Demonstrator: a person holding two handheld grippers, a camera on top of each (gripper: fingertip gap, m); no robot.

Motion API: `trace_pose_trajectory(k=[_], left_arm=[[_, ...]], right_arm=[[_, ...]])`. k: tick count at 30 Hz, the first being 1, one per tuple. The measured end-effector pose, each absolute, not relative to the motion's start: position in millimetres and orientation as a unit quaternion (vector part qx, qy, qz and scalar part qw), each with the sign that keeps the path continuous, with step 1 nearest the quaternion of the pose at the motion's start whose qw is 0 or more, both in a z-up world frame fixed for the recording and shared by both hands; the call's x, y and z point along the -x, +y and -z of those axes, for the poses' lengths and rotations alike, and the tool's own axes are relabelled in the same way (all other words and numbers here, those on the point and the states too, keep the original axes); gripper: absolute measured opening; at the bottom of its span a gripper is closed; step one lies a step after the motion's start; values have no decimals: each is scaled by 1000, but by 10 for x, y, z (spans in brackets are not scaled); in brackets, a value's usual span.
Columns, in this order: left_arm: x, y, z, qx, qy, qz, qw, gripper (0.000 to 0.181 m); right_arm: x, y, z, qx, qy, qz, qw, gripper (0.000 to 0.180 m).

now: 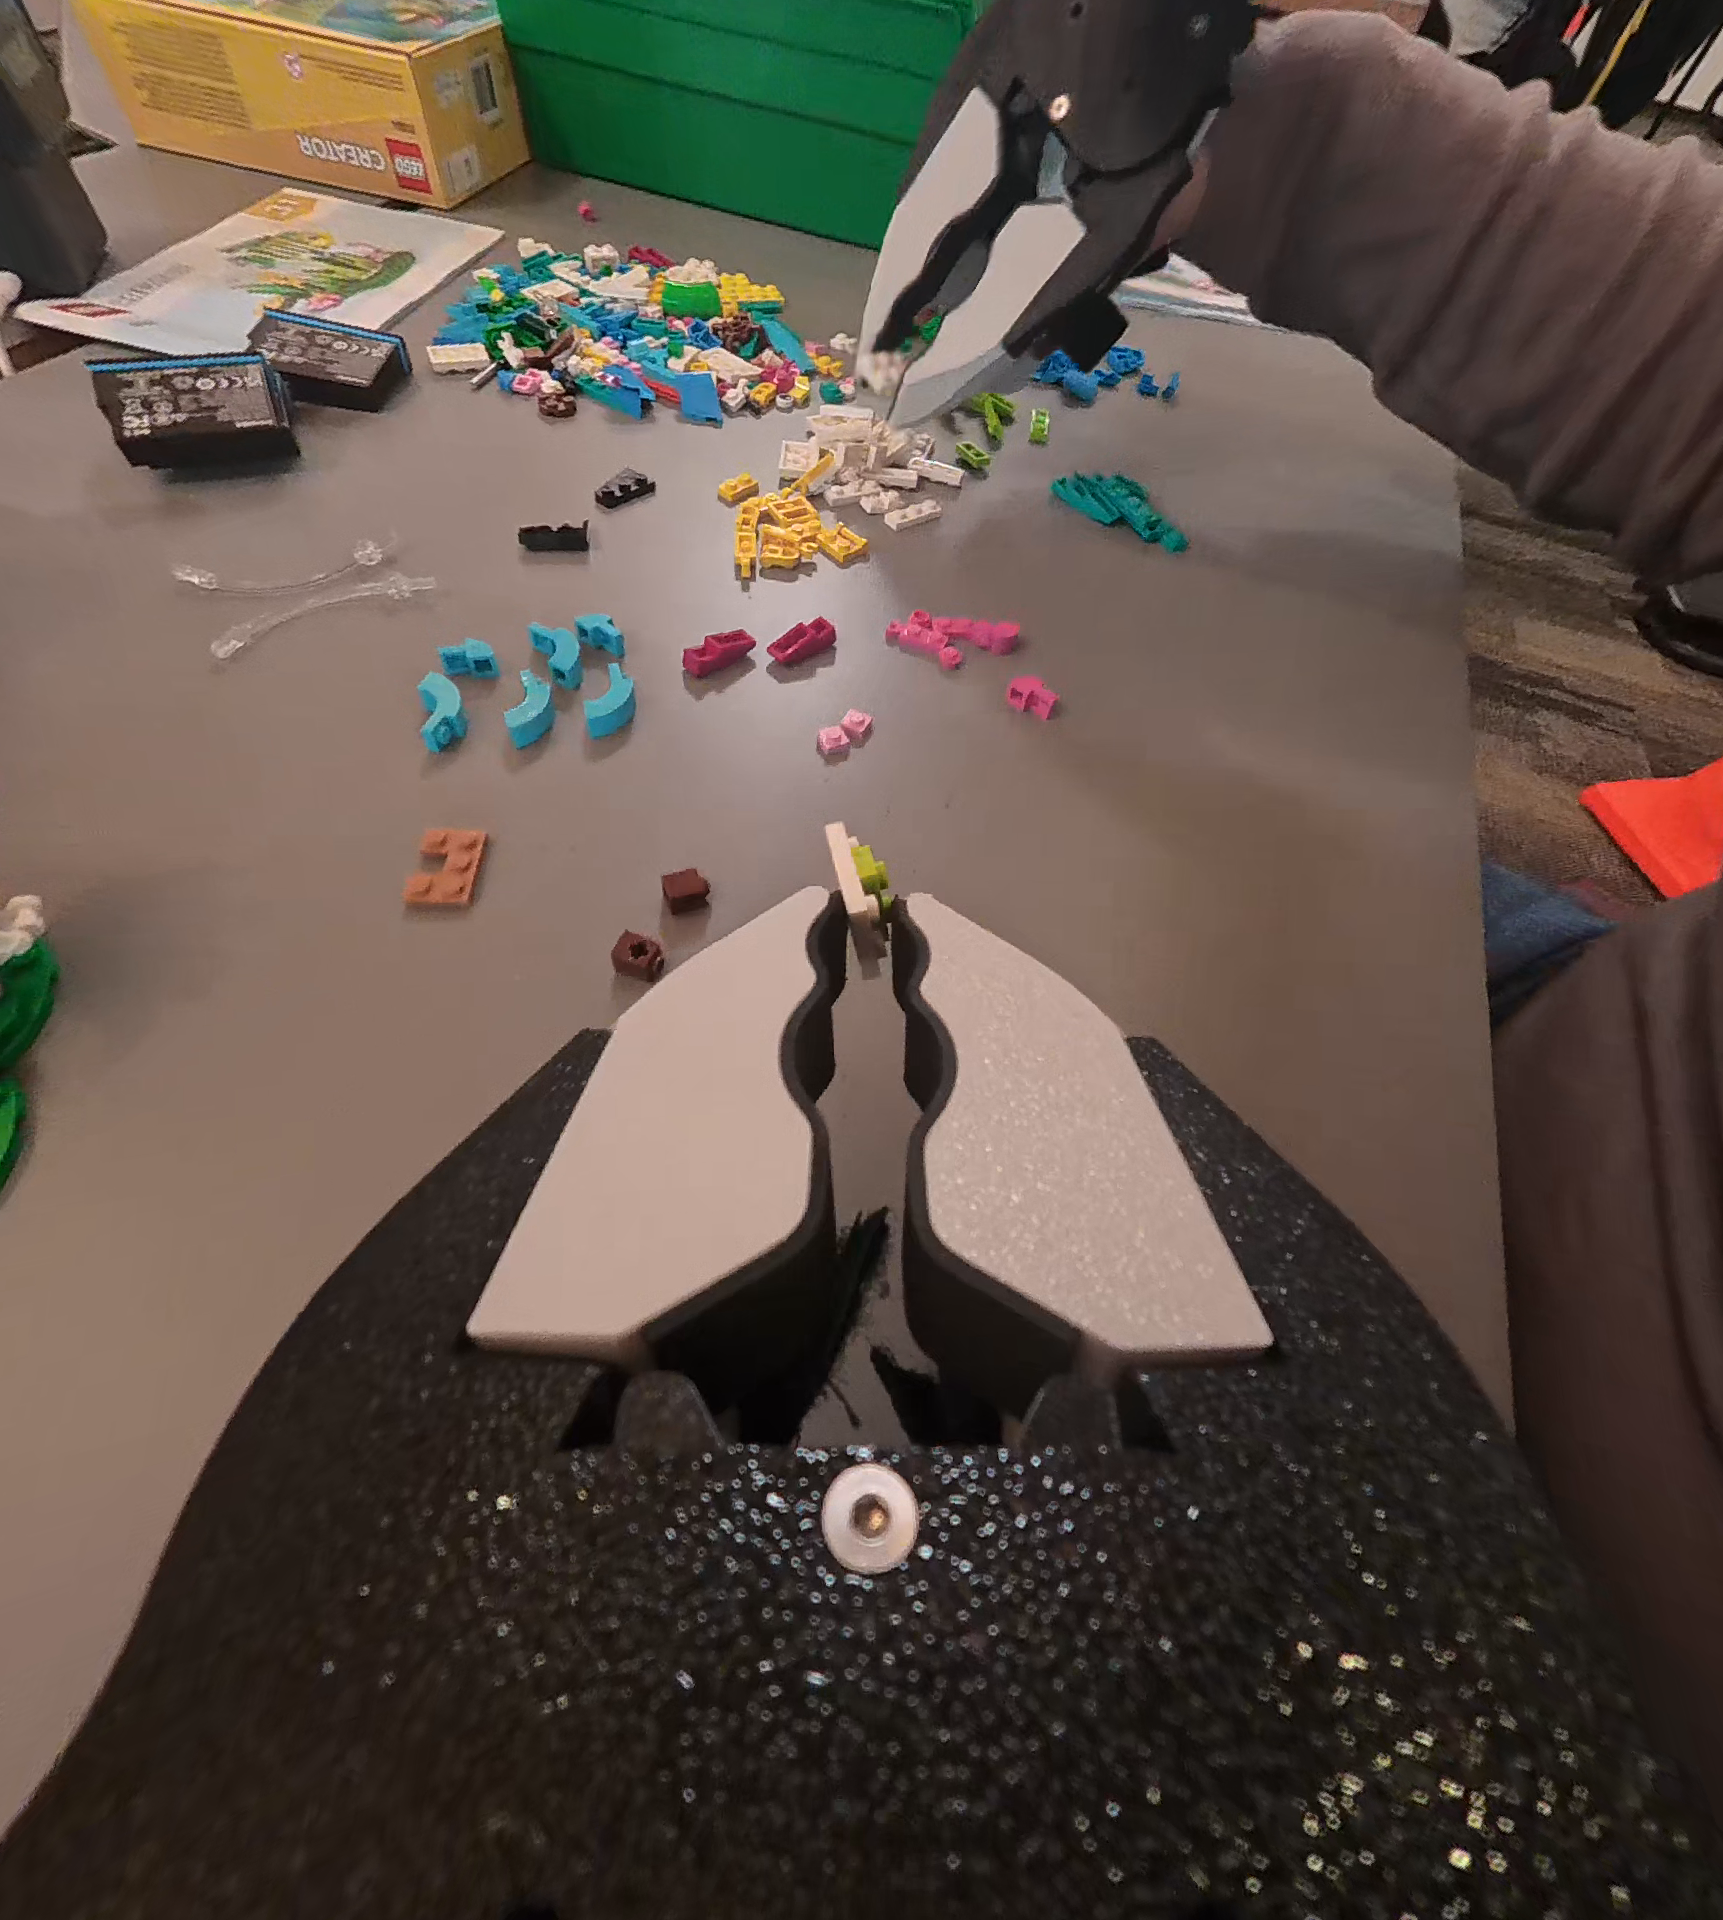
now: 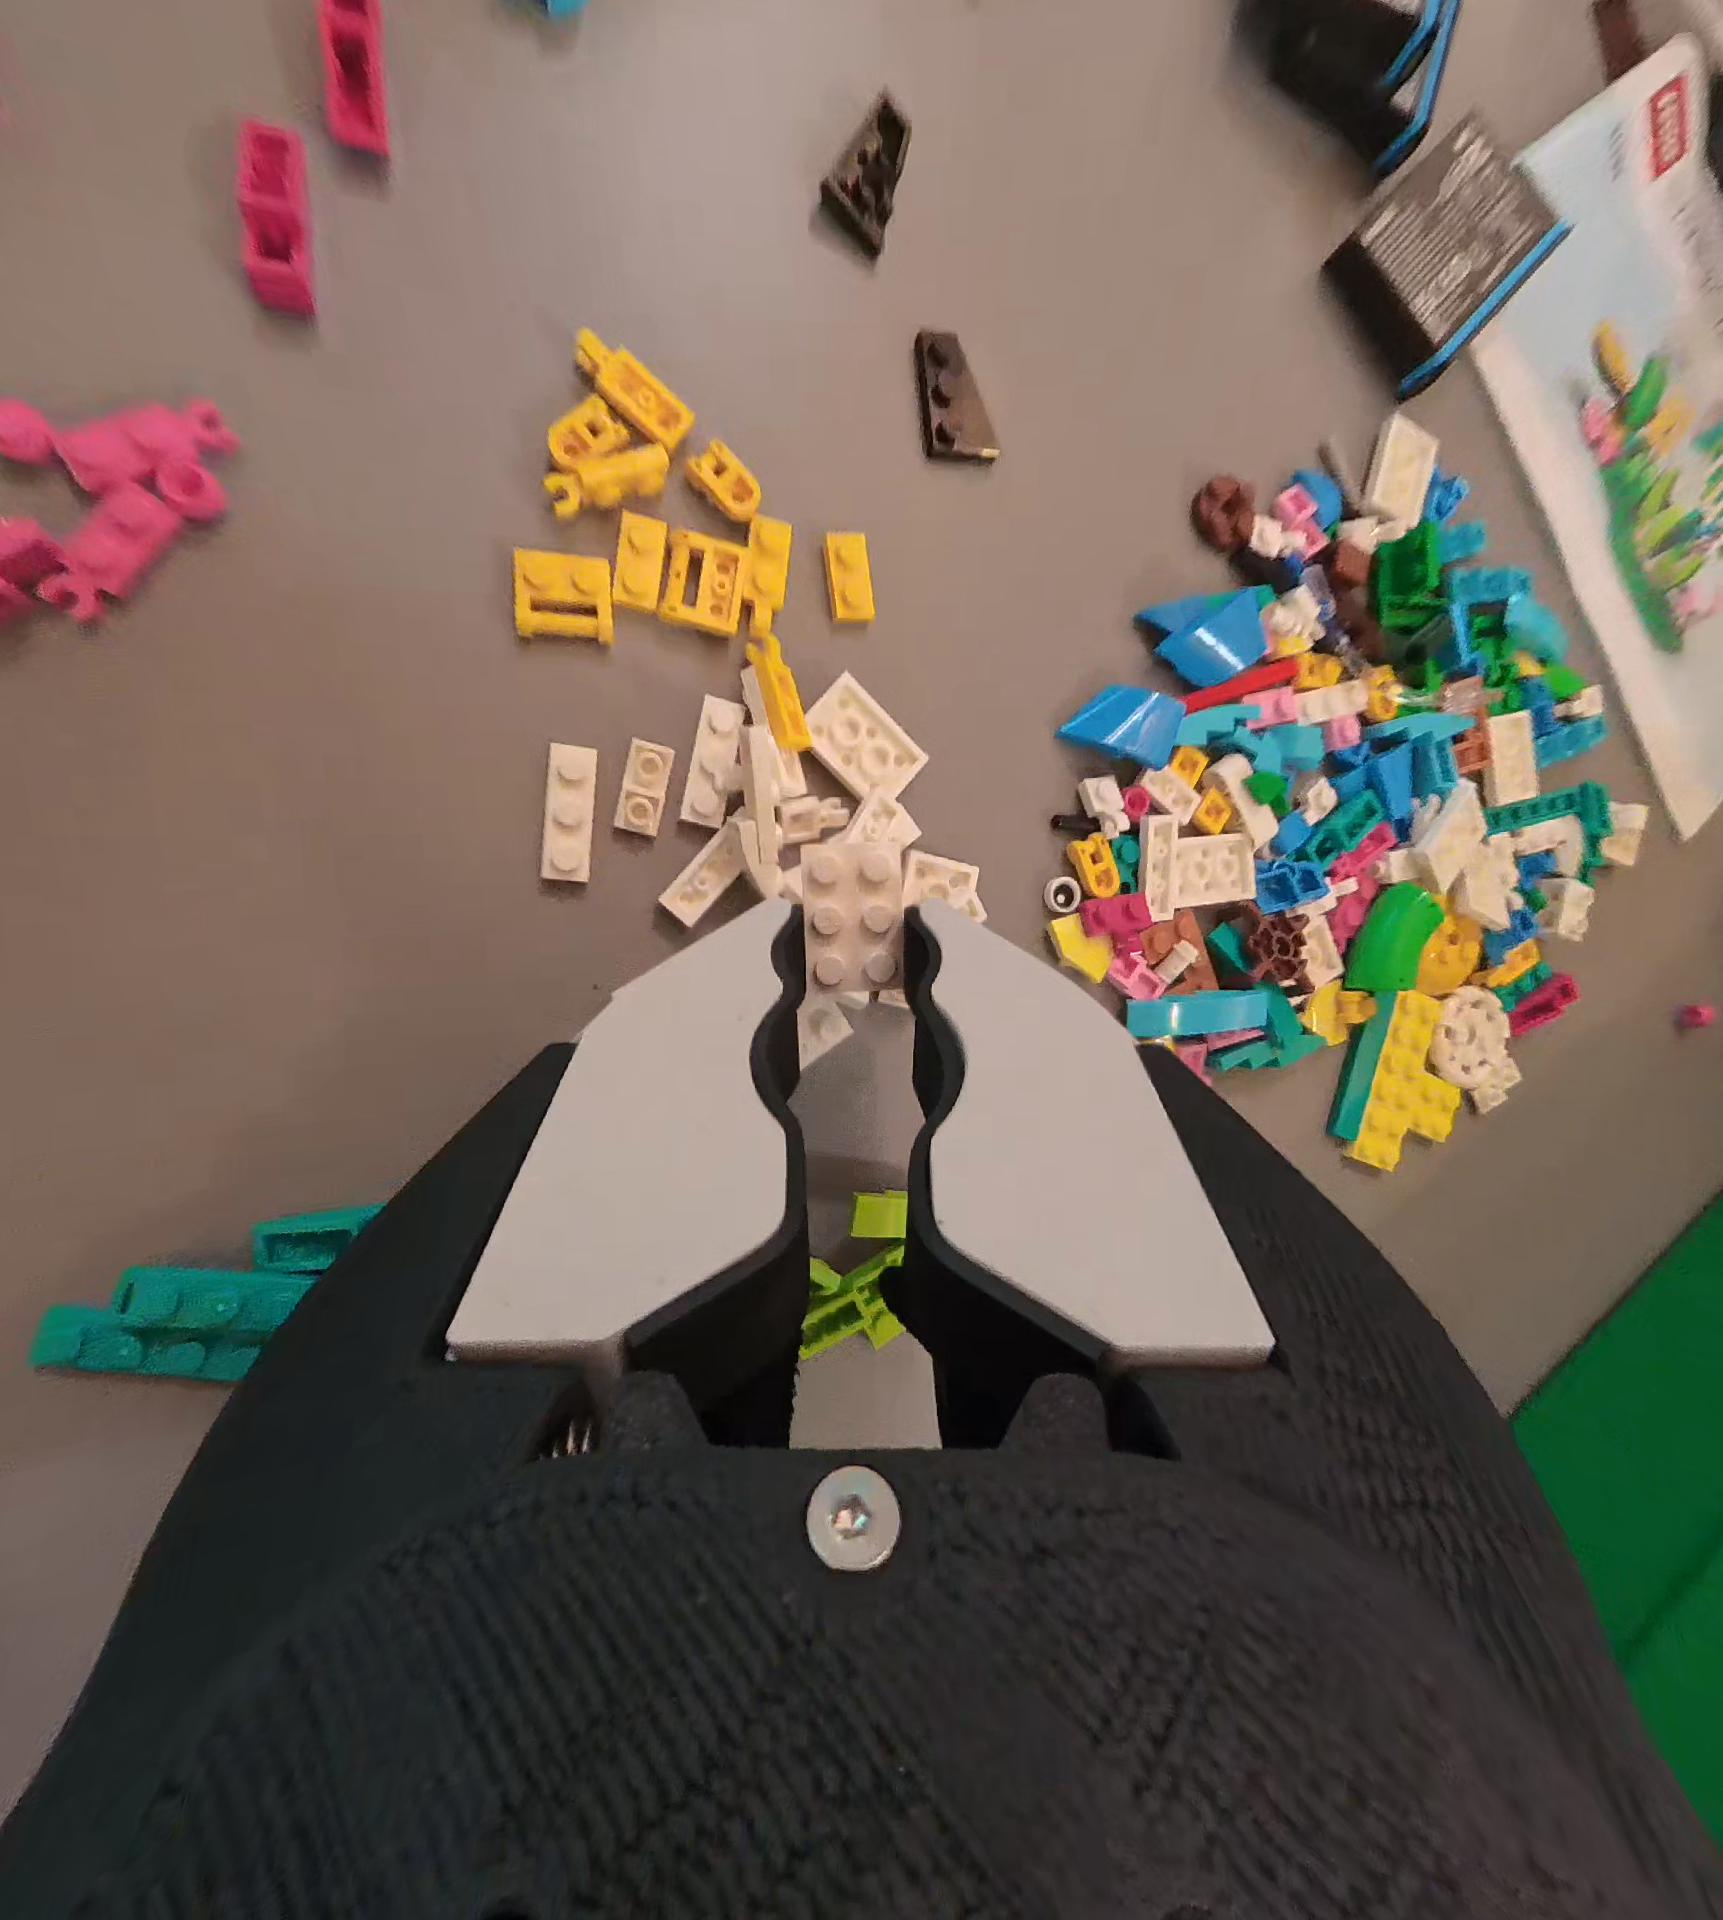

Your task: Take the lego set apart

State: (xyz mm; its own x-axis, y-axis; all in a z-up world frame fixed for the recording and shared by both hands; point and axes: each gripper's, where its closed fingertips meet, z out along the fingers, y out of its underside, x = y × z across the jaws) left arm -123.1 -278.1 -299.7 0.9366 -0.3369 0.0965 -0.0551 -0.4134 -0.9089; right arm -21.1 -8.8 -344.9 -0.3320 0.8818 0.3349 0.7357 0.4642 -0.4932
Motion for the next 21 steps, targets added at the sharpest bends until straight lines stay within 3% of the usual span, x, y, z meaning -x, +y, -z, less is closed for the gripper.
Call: trace_pose_trajectory(k=[7, 10, 14, 21], left_arm=[[1149, -2671, 2959, 829, 114, 134, 531, 7], [1133, -2605, 2891, 819, 90, 152, 546, 7], [1049, -2535, 2853, 816, 76, 180, 543, 7], [915, -2504, 2748, 799, 22, 280, 532, 7]], right_arm=[[204, -92, 3439, 508, -810, -114, 271, 45], [381, -428, 3124, 478, -803, -158, 319, 45], [782, -1538, 2706, 305, -825, -229, 418, 41], [1020, -2467, 2706, 79, -838, -132, 524, 26]])
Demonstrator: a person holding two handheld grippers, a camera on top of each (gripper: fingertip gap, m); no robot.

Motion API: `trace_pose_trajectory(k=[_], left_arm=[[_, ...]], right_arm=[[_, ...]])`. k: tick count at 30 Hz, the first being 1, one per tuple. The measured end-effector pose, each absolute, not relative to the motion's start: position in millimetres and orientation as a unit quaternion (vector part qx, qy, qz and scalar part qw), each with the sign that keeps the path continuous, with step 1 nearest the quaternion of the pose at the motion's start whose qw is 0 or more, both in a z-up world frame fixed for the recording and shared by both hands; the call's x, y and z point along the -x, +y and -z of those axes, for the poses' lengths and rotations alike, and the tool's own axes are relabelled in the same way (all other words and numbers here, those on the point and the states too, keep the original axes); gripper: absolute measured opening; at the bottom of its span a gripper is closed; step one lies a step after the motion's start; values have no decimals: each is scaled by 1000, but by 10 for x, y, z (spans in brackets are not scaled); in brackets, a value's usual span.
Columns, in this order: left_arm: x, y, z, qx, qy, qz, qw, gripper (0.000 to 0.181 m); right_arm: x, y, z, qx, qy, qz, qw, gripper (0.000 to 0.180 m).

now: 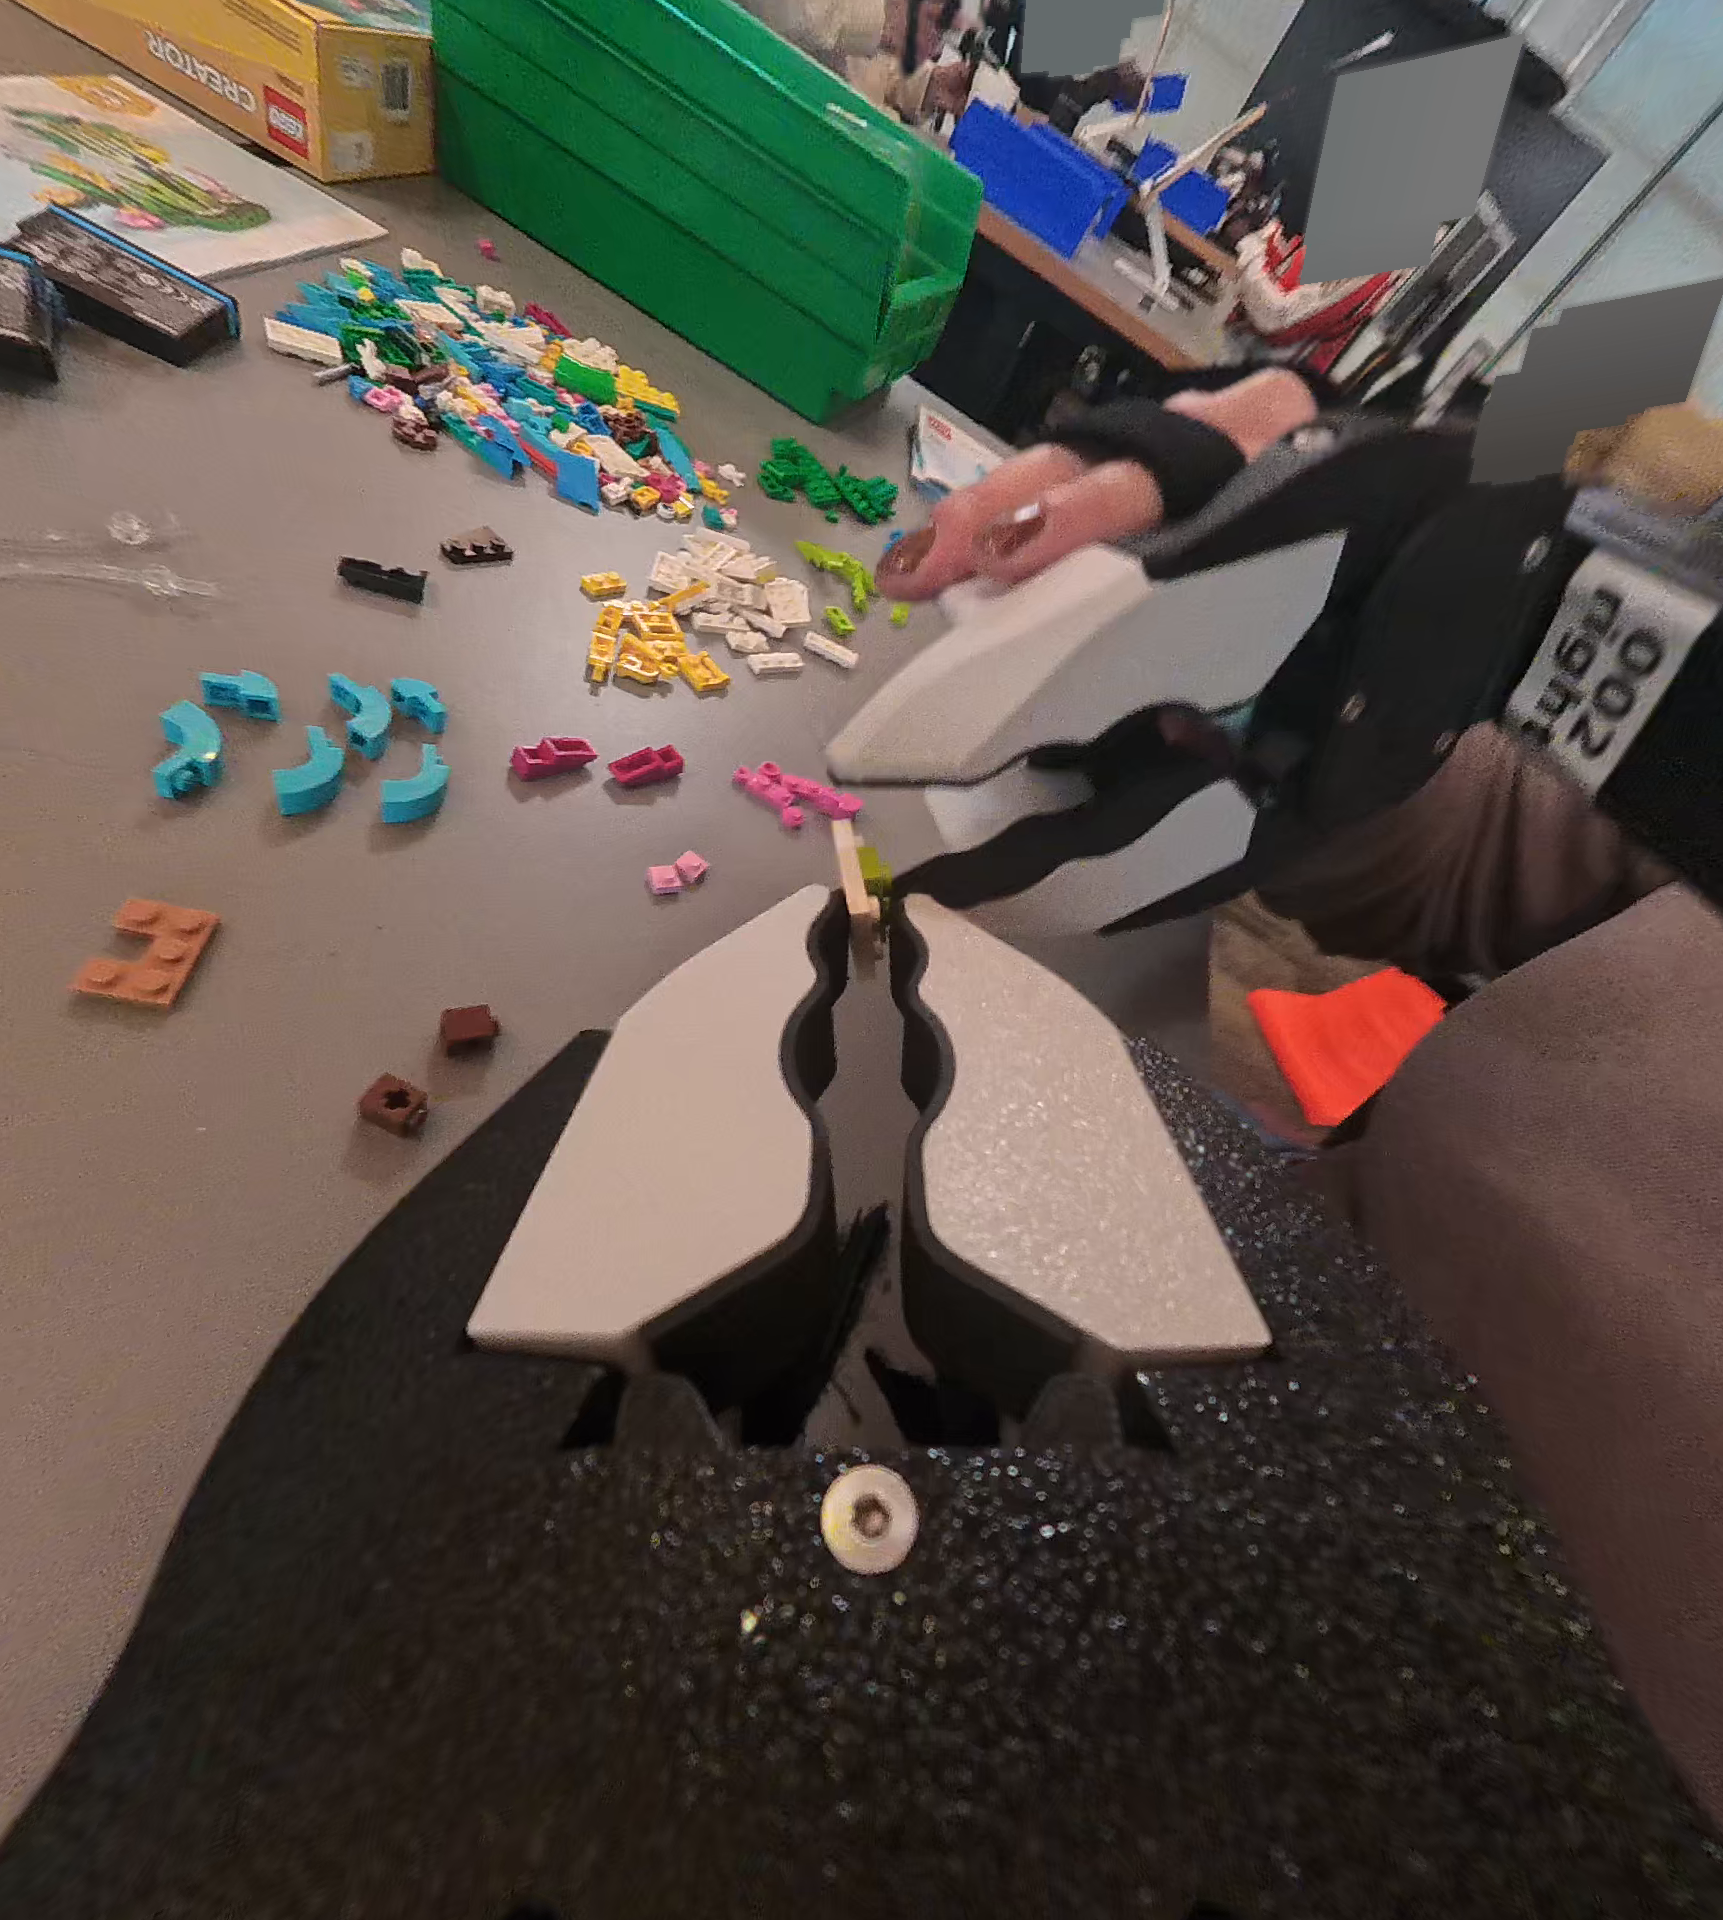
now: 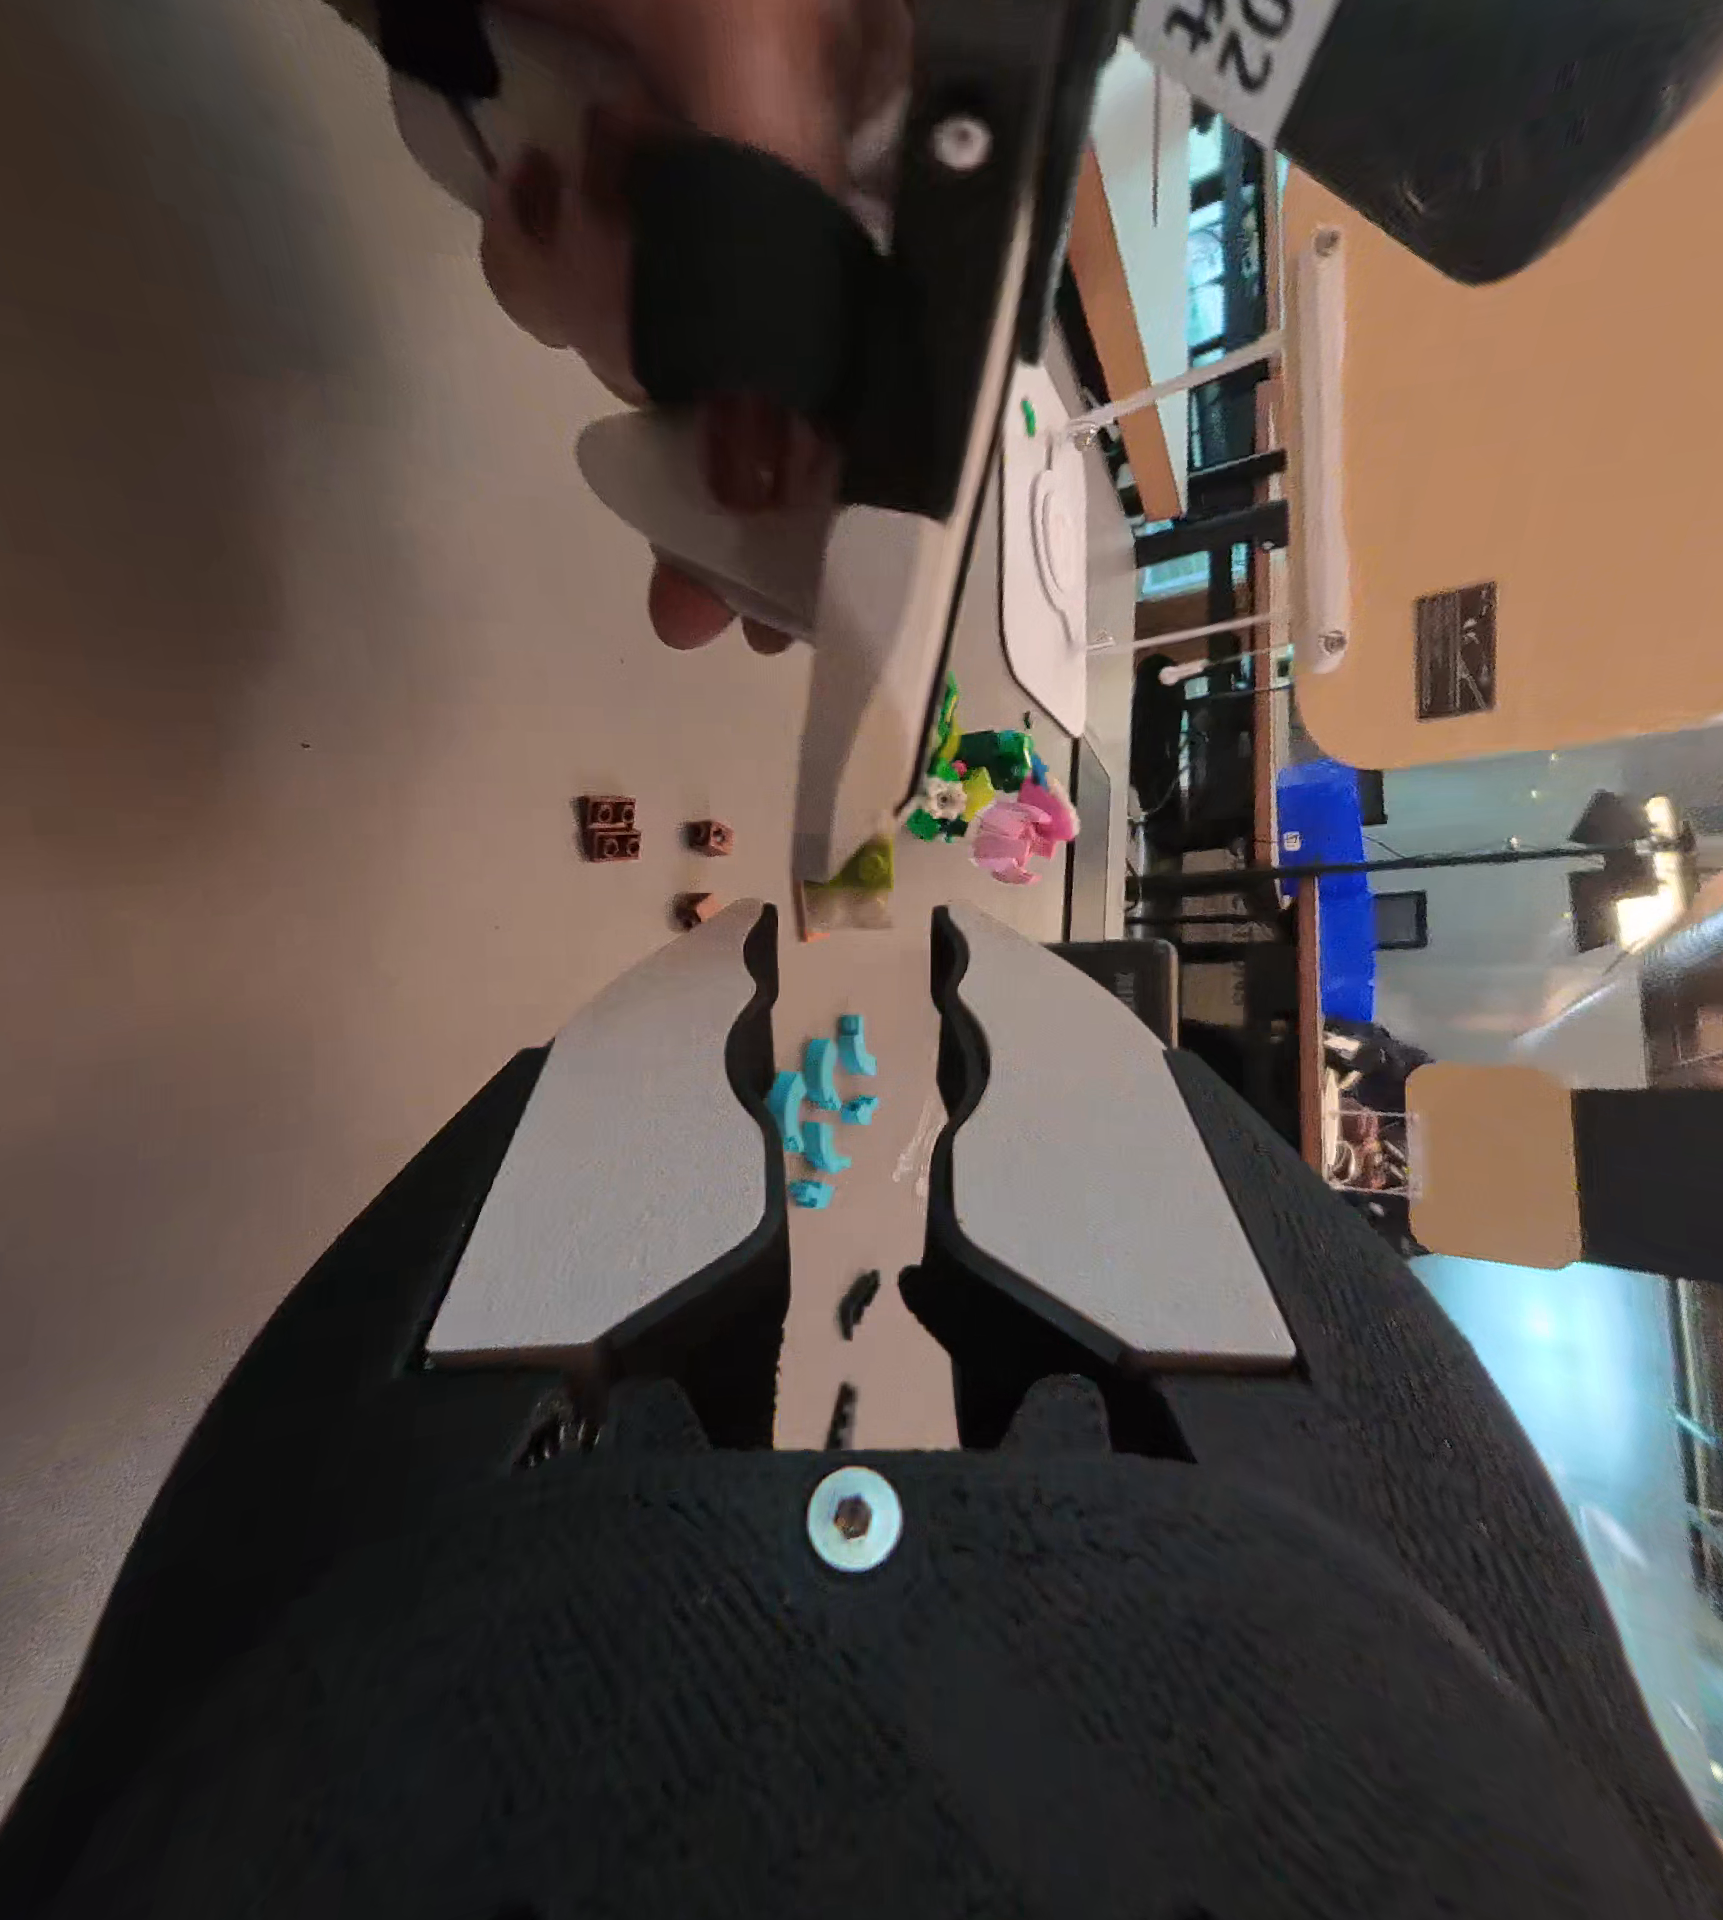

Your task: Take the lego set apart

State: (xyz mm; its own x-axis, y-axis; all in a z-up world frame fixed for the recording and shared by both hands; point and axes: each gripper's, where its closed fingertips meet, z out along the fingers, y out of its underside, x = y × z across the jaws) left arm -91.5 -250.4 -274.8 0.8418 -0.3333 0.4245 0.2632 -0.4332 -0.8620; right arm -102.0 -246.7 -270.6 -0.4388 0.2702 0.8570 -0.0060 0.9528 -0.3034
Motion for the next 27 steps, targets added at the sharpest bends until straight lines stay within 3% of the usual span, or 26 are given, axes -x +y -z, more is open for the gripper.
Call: trace_pose_trajectory(k=[13, 18, 27], left_arm=[[820, -2528, 2731, 776, 15, 338, 533, 7], [754, -2617, 2604, 717, 2, 458, 526, 6], [512, -2819, 2544, 694, 99, 485, 523, 6]], right_arm=[[968, -2617, 2718, 65, -835, -167, 520, 15], [909, -2697, 2606, 50, -824, -209, 525, 15], [656, -2910, 2534, 81, -819, -411, 391, 14]])
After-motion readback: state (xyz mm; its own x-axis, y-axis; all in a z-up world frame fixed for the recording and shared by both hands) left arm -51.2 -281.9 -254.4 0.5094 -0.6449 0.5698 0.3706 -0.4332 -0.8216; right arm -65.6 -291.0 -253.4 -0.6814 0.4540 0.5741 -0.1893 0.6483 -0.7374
